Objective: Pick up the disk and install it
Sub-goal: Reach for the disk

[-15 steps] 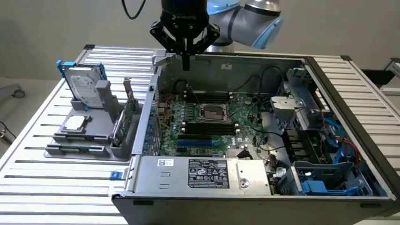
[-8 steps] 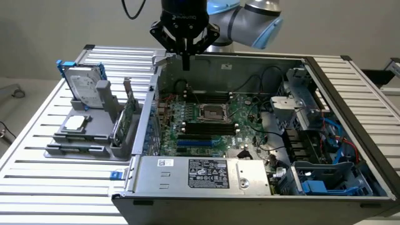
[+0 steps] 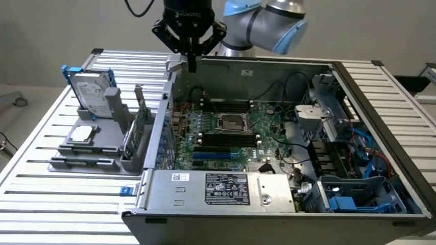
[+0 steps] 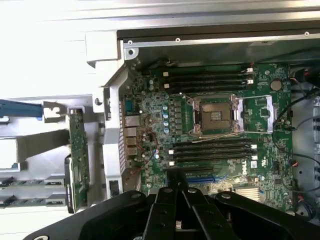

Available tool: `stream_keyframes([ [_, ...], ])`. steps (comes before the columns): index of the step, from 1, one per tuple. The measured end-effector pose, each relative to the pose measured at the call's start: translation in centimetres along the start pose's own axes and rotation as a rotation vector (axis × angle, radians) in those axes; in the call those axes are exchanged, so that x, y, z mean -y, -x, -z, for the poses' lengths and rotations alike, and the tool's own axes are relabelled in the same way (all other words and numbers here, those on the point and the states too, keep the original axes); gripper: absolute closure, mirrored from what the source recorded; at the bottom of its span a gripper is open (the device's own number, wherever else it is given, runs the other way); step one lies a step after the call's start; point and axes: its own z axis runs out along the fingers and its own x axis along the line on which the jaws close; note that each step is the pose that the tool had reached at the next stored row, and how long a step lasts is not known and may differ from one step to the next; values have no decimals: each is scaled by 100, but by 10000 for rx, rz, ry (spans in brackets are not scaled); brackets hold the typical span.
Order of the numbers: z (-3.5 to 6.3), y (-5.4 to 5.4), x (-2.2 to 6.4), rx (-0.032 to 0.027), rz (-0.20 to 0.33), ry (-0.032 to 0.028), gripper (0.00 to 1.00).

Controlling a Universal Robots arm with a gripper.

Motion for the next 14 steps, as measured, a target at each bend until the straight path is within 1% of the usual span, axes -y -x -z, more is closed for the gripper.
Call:
stream_keyframes([
  [5,3,-229,-55,-16,-2,-1,89],
  [14,9,-644,-114,-162,-8,-11,89],
])
